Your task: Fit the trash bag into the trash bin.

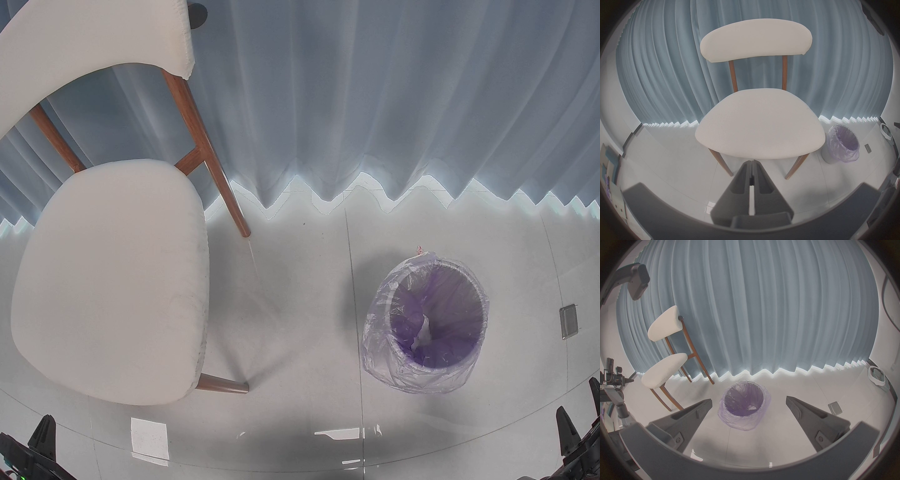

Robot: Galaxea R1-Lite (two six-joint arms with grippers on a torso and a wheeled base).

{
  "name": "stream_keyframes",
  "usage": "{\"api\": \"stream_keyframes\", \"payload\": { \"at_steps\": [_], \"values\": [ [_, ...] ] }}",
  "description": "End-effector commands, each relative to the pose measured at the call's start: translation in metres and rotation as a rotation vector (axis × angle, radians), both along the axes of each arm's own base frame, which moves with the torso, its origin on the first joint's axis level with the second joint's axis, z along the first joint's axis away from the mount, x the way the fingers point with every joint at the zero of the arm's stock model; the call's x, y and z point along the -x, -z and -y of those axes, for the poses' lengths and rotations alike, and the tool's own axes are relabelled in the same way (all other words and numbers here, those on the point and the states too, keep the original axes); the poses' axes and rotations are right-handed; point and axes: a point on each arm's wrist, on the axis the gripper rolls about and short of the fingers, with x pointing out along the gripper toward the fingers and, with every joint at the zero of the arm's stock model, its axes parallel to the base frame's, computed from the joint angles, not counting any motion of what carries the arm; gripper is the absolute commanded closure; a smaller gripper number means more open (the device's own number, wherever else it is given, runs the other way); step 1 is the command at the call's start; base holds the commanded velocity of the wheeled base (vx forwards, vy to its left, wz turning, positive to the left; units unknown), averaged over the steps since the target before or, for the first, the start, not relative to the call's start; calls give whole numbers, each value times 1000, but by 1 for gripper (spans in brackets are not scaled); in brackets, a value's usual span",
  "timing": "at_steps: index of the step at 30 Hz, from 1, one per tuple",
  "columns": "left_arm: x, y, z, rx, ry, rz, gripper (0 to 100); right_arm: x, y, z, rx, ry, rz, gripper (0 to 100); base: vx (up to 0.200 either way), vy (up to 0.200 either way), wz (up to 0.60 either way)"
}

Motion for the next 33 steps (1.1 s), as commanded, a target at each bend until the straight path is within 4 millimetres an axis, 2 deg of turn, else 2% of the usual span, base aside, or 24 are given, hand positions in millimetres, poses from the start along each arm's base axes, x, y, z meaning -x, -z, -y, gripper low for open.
{"api": "stream_keyframes", "payload": {
  "at_steps": [1, 13, 20, 27, 33],
  "values": [
    [-1, 5, 0, 5, -1, -21, 100, 0, 5, 0, 0, 1, -3, 0, 0, 0, 0],
    [-1, 5, 0, 4, 10, -21, 100, 0, 5, 0, 0, 1, -3, 0, 0, 0, 0],
    [1, 5, -5, -11, 283, -2, 100, 0, 5, 0, 0, 1, -3, 0, 0, 0, 0],
    [6, 7, -4, -22, 235, 68, 100, 0, 5, 0, 0, 1, -3, 0, 0, 0, 0],
    [6, 7, -4, -15, 230, 70, 100, 0, 5, 0, 0, 1, -3, 0, -200, 0, 0]
  ]
}}
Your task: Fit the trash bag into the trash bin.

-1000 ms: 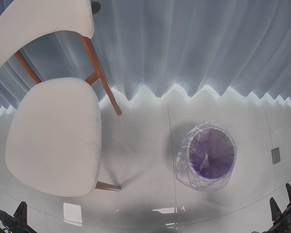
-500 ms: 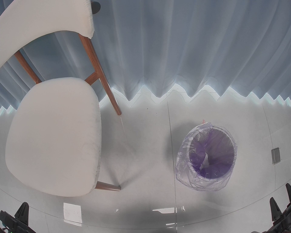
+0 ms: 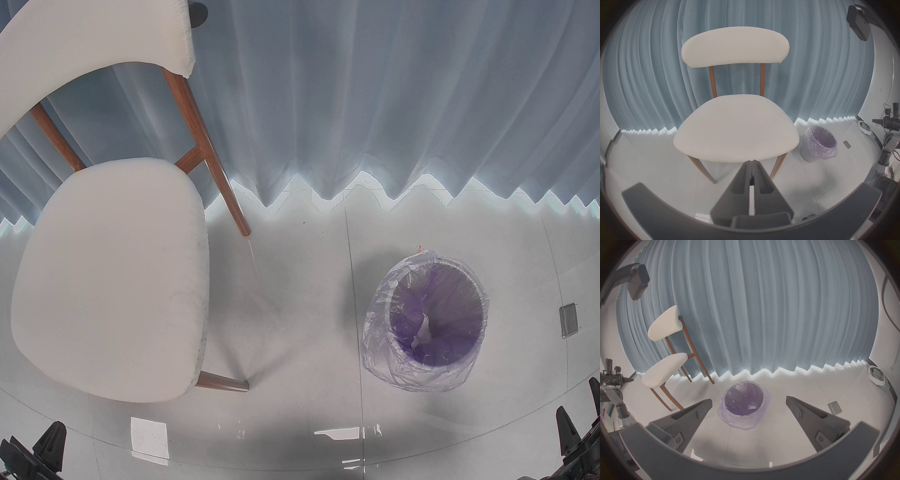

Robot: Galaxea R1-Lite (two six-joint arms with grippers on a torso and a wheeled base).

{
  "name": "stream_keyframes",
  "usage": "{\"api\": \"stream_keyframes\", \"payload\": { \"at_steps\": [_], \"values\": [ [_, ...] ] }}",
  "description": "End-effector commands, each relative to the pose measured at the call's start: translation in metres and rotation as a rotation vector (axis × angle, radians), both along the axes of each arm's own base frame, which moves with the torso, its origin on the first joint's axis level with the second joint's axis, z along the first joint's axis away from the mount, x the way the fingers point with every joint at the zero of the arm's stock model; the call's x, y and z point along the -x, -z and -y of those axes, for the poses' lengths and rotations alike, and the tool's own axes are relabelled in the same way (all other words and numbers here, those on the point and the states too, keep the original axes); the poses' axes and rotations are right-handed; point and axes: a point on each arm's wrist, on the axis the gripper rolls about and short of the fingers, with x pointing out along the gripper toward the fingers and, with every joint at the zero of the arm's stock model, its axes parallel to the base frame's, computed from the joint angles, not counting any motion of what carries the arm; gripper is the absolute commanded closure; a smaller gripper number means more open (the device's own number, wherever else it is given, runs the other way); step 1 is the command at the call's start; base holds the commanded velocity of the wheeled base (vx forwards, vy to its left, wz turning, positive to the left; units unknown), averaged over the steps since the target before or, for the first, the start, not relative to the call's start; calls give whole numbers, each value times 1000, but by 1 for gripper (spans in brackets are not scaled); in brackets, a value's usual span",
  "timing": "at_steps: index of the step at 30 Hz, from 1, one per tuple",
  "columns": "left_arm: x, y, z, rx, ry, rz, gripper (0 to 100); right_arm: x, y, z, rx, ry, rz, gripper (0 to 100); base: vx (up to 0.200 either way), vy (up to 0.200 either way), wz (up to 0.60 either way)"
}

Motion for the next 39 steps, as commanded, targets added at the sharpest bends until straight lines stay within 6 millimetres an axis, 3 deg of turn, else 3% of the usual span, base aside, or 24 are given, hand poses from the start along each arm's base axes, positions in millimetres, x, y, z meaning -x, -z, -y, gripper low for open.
{"api": "stream_keyframes", "payload": {
  "at_steps": [1, 8, 18, 30, 39],
  "values": [
    [1, 6, 0, 1, -6, 15, 100, 0, 5, 0, 0, -1, -2, 0, -200, 0, 0],
    [1, 5, 0, 3, -8, 17, 100, 0, 5, 0, -1, -1, -2, 0, -200, 0, 0],
    [1, 6, 0, 0, -6, 14, 100, 0, 5, 0, -1, -1, -2, 0, 0, 0, 0],
    [1, 6, 0, 3, -6, 15, 100, 0, 5, 0, -1, 1, -2, 0, 0, -200, 0],
    [1, 6, 0, 3, -6, 15, 100, 0, 5, 0, -1, 1, -2, 0, 0, 0, 0]
  ]
}}
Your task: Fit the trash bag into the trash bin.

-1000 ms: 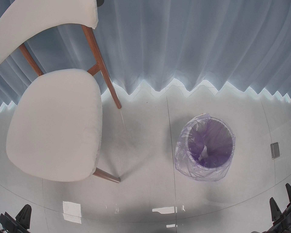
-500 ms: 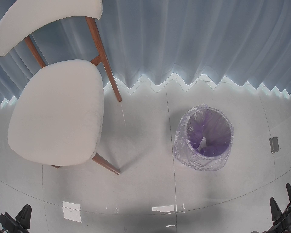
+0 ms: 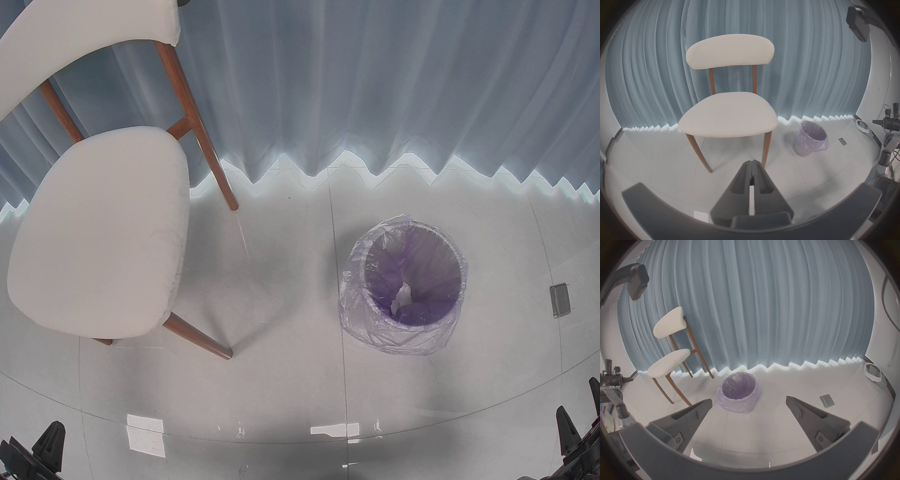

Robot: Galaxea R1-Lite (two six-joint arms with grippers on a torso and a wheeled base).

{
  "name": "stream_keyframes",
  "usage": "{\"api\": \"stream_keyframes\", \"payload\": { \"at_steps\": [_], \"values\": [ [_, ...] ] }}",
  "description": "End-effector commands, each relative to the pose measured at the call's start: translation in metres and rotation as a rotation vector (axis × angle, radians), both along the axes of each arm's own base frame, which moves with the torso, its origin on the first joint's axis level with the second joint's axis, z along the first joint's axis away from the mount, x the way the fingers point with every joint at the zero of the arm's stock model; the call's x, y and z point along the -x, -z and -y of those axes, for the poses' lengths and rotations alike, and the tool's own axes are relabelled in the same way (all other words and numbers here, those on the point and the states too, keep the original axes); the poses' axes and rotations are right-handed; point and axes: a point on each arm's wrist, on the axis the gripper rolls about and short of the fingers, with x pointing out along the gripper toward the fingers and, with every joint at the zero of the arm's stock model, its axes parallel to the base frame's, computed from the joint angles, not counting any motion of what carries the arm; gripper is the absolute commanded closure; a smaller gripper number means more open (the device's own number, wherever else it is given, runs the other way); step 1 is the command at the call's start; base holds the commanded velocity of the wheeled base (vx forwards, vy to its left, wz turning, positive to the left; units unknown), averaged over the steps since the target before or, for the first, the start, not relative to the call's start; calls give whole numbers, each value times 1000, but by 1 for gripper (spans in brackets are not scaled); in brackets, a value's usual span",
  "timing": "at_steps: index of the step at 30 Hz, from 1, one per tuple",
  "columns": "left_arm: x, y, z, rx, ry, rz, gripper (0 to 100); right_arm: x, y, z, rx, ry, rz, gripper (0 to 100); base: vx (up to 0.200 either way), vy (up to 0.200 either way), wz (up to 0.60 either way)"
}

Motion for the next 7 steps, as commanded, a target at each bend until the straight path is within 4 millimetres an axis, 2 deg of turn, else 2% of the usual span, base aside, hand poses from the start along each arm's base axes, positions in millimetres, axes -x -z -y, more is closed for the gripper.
{"api": "stream_keyframes", "payload": {
  "at_steps": [1, 7],
  "values": [
    [0, 5, 0, 0, 0, -2, 100, 0, 5, 0, 0, 0, -1, 0, 0, 0, 0],
    [0, 5, 0, 0, 0, -2, 100, 0, 5, 0, -1, 0, 0, 0, 0, 0, 0]
  ]
}}
